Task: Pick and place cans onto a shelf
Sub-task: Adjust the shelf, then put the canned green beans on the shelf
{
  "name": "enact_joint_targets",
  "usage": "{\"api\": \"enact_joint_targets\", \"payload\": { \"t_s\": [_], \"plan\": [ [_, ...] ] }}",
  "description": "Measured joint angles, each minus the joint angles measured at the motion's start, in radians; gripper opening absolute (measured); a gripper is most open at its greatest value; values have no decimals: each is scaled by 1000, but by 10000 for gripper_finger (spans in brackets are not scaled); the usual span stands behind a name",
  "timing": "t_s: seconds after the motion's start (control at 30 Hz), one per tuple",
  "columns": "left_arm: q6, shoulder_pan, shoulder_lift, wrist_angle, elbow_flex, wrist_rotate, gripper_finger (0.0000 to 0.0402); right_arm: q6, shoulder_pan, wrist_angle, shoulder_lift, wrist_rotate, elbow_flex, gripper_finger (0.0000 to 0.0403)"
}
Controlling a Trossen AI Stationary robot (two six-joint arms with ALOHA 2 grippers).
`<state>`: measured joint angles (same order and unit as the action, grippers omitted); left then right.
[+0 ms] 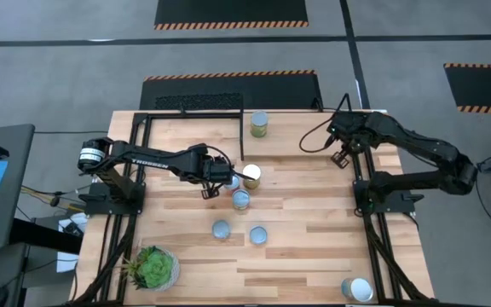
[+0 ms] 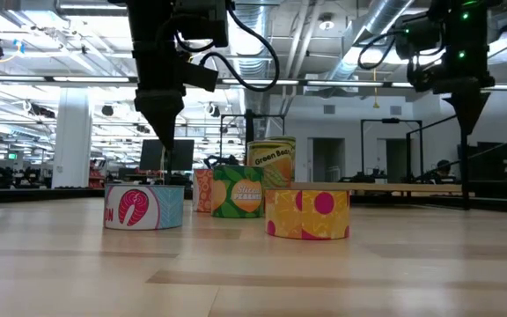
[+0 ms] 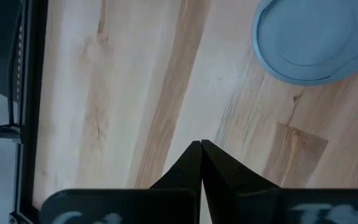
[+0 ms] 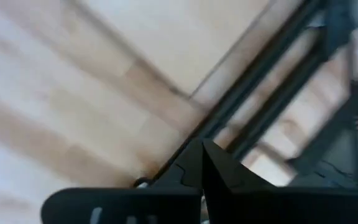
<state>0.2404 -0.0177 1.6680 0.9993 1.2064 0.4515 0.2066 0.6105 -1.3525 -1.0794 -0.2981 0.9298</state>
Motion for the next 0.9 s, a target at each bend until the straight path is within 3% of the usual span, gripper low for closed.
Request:
{"api": "enact_joint_targets", "payload": {
  "t_s": [0.2,0.27,0.43,0.53,0.67,0.8,0.9],
  "plan": [
    [0,0,0,54,-26,-50,0,33,-96,-13,0,220,0,30],
    [7,0,1,35,-71,-53,0,63,-159,-7,0,248,0,28],
    [53,5,2,-194,-241,-94,0,99,-356,73,1,247,0,19],
    [69,29,1,-233,-249,-70,0,48,-468,240,-1,247,-2,18],
    [1,52,1,-299,-239,-62,0,-148,-593,579,-39,245,-24,27],
    [-65,59,-12,-302,-243,-55,0,-307,-627,892,-128,222,-23,30],
    [-72,73,-53,-281,-244,14,0,-385,-616,991,-216,218,-3,26]
  ]
}}
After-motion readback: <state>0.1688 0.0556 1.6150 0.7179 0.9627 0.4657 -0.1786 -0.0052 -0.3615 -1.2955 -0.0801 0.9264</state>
